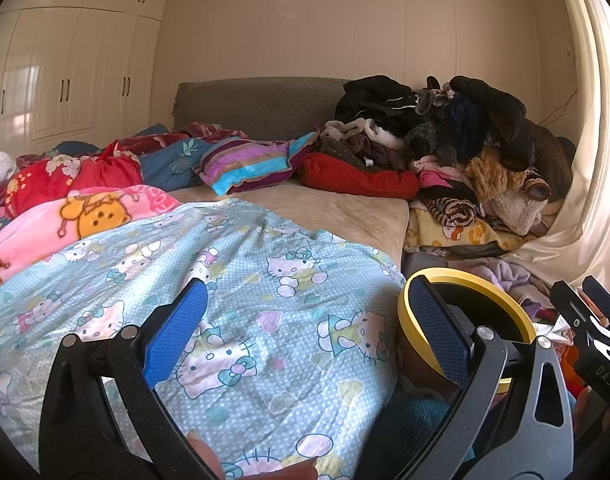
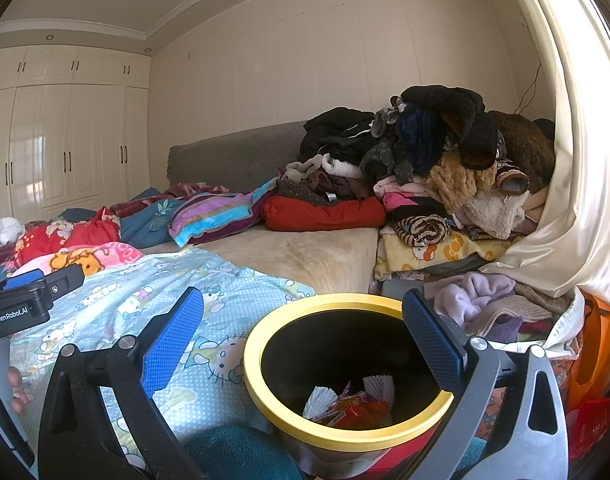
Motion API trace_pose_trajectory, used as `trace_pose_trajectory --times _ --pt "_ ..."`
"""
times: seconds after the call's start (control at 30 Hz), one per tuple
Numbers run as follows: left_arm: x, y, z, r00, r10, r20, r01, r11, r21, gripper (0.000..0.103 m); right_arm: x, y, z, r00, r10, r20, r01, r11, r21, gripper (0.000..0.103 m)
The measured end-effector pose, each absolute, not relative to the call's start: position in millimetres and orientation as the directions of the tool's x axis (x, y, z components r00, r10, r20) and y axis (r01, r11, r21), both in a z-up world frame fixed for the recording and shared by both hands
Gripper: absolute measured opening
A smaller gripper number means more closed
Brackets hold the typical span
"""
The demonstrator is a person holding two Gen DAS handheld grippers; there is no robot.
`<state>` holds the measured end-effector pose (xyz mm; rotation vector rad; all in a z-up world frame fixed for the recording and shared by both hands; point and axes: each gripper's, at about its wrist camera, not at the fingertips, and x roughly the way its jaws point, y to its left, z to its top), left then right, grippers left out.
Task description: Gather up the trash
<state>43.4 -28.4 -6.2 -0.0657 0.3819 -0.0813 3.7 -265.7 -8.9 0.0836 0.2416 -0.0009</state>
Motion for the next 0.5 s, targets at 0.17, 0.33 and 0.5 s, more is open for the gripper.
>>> trace_pose_trajectory --times 0.17,0.33,0.5 --pt "43.2 -28.5 -6.0 0.925 -0.089 -0.37 0.064 0.995 -0.079 0.092 4.0 -266.2 -9.1 0.971 0.01 -0.239 0.01 0.997 0.083 0.097" --pt "43.0 -28.5 -6.0 0.924 -0.088 -0.371 0.063 0.995 -0.08 0.092 3.9 -266.2 -9.1 0.971 0.01 -0.239 0.01 0.997 0.082 0.097" --pt "43.3 -28.1 -6.5 0.924 -0.083 -0.373 0.058 0.995 -0.078 0.092 4.2 -265.5 -8.7 0.972 0.009 -0.236 0.011 0.997 0.083 0.097"
